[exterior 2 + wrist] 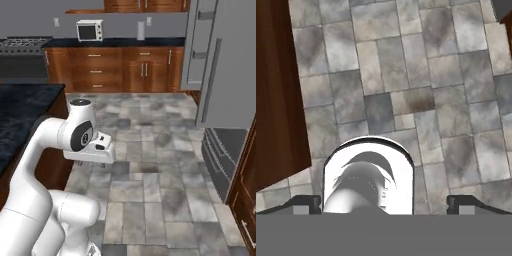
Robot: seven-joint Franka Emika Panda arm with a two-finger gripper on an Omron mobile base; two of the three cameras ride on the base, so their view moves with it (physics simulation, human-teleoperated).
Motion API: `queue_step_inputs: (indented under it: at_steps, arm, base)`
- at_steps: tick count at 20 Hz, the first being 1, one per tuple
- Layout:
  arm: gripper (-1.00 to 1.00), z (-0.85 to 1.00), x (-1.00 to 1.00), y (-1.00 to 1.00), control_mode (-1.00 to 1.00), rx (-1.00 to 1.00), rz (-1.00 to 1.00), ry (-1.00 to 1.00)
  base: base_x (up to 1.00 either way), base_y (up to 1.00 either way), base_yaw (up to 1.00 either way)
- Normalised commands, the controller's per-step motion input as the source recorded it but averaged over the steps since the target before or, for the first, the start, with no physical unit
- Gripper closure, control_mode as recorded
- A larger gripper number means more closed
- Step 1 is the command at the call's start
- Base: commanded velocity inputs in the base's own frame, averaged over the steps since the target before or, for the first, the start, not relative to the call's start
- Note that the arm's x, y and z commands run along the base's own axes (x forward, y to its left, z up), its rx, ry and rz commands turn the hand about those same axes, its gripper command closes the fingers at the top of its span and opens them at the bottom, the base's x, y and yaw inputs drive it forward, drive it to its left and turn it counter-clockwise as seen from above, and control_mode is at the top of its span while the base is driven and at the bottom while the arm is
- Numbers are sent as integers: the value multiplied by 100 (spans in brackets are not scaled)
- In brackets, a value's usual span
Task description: Retrieve the butter from the fridge and place it on a plate on the dining table. Then retrieve the butter knife by the fridge and place it near the plate.
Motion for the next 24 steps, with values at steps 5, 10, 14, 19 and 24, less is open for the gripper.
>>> queue_step_inputs:
  at_steps: [5,10,14,19,24]
  arm:
    - [-100,0,0,0,100,0,0,0]
    - [-100,0,0,0,100,0,0,0]
    - [-100,0,0,0,100,0,0,0]
    - [-100,0,0,0,100,0,0,0]
    - [-100,0,0,0,100,0,0,0]
  base:
    - [100,0,34]
    - [100,0,11]
    - [100,8,0]
    - [100,22,-6]
    - [100,26,-15]
